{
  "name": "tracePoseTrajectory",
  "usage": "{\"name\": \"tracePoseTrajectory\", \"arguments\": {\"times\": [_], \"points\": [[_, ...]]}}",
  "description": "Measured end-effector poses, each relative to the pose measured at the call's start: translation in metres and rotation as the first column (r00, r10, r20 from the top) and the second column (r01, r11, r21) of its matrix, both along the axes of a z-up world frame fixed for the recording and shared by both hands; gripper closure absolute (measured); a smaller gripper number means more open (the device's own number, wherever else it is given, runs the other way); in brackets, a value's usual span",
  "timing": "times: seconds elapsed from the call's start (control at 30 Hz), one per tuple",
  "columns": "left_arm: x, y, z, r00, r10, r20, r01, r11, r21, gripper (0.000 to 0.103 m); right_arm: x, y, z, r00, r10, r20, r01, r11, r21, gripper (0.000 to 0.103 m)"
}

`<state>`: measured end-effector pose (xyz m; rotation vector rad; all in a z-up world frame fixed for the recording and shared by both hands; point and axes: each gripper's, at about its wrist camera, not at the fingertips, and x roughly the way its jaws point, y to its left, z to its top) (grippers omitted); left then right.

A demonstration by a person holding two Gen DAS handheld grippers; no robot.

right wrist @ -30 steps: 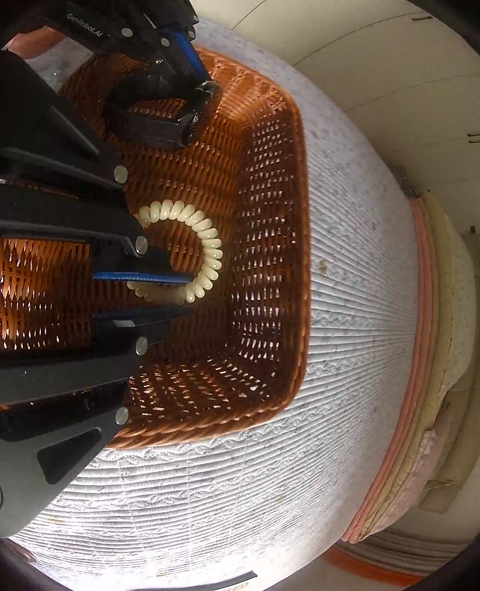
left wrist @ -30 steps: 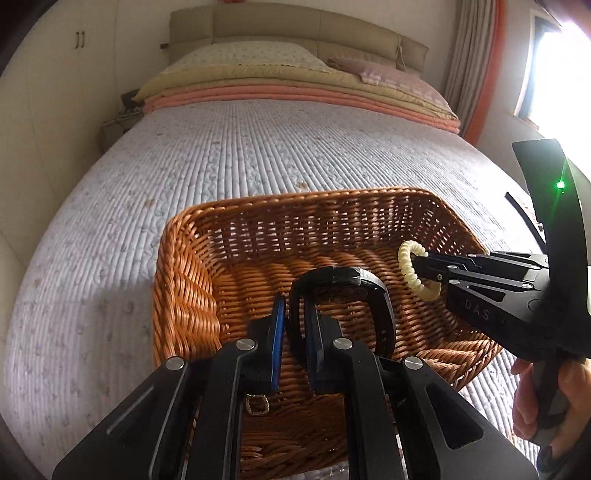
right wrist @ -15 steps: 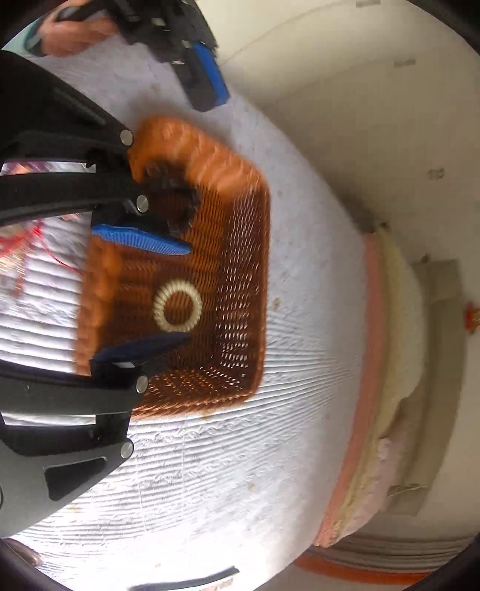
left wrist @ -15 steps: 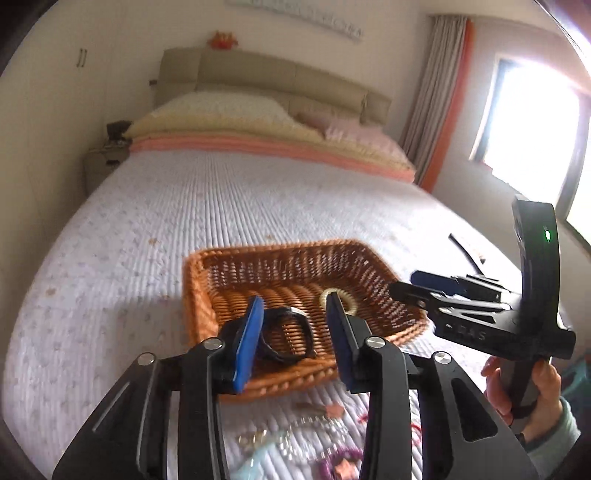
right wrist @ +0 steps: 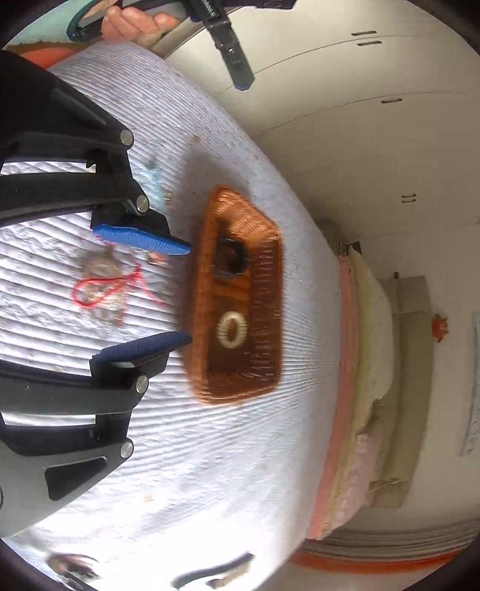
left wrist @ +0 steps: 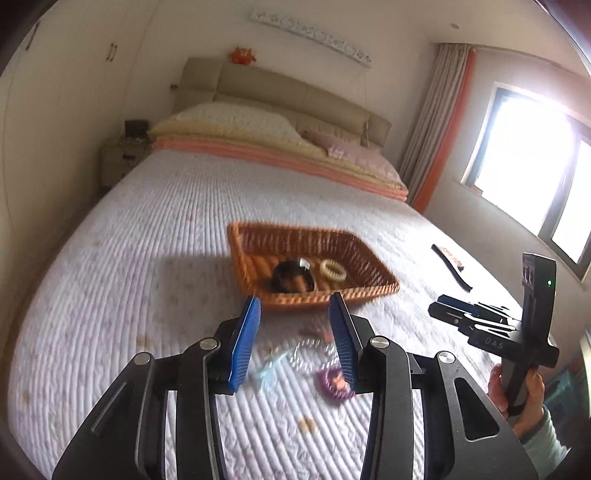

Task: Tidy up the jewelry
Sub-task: 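Grasp the light blue hair clip with the left tool while the right grasps the red string bracelet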

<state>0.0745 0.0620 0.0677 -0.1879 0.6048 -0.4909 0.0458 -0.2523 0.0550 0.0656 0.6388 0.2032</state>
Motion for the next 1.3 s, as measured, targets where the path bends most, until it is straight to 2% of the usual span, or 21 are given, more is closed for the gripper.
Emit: {"name": "tracePoseTrajectory", "arguments": {"times": [0.13, 0.27, 0.43, 0.53, 0.6, 0.7, 0.8, 1.0, 1.07, 1.1, 1.13, 1.23, 1.3], "points": [[0.012, 0.002, -0.047, 0.993, -0.001, -0.118, 0.002, 1.0, 0.004, 0.065, 0.003, -0.008, -0.042, 0.994, 0.009, -0.108, 0.0, 0.997, 0.083, 0.067], [0.033, -0.003, -0.084, 0.977, 0.001, -0.213, 0.004, 1.0, 0.024, 0.065, 0.01, -0.003, -0.068, 0.987, 0.012, -0.161, 0.003, 0.996, 0.092, 0.072], [0.057, -0.007, -0.105, 0.964, 0.0, -0.264, 0.008, 1.0, 0.027, 0.065, 0.019, 0.004, -0.085, 0.981, -0.021, -0.192, 0.03, 0.999, 0.042, 0.074], [0.066, -0.012, -0.113, 0.96, -0.013, -0.279, 0.021, 0.999, 0.028, 0.065, 0.019, 0.004, -0.093, 0.976, -0.006, -0.216, 0.02, 0.998, 0.061, 0.087], [0.067, -0.018, -0.118, 0.956, -0.041, -0.29, 0.05, 0.998, 0.023, 0.067, 0.013, 0.01, -0.092, 0.978, 0.008, -0.207, 0.003, 0.999, 0.051, 0.098], [0.059, -0.028, -0.119, 0.949, -0.094, -0.301, 0.106, 0.994, 0.022, 0.076, 0.001, 0.02, -0.087, 0.982, 0.019, -0.188, -0.016, 1.0, 0.018, 0.098], [0.043, -0.036, -0.118, 0.94, -0.139, -0.311, 0.154, 0.988, 0.024, 0.08, -0.012, 0.028, -0.086, 0.982, 0.032, -0.184, -0.031, 0.999, 0.01, 0.098], [0.014, -0.04, -0.113, 0.933, -0.192, -0.304, 0.211, 0.977, 0.03, 0.081, -0.035, 0.029, -0.085, 0.986, 0.04, -0.16, -0.036, 0.999, 0.027, 0.098], [0.009, -0.04, -0.105, 0.949, -0.164, -0.268, 0.189, 0.98, 0.068, 0.079, -0.036, 0.024, -0.081, 0.989, 0.045, -0.141, -0.039, 0.998, 0.05, 0.098], [0.009, -0.04, -0.102, 0.958, -0.148, -0.247, 0.174, 0.981, 0.089, 0.074, -0.033, 0.021, -0.08, 0.989, 0.035, -0.144, -0.028, 0.998, 0.051, 0.098], [0.01, -0.041, -0.099, 0.963, -0.136, -0.234, 0.163, 0.981, 0.102, 0.067, -0.031, 0.02, -0.079, 0.989, 0.027, -0.143, -0.02, 0.999, 0.05, 0.098], [0.023, -0.047, -0.095, 0.97, -0.115, -0.216, 0.144, 0.981, 0.127, 0.063, -0.023, 0.017, -0.081, 0.987, 0.021, -0.158, -0.011, 0.998, 0.064, 0.096], [0.034, -0.056, -0.101, 0.968, -0.106, -0.23, 0.145, 0.977, 0.16, 0.063, -0.016, 0.016, -0.085, 0.985, 0.012, -0.17, 0.001, 0.997, 0.075, 0.087]]}}
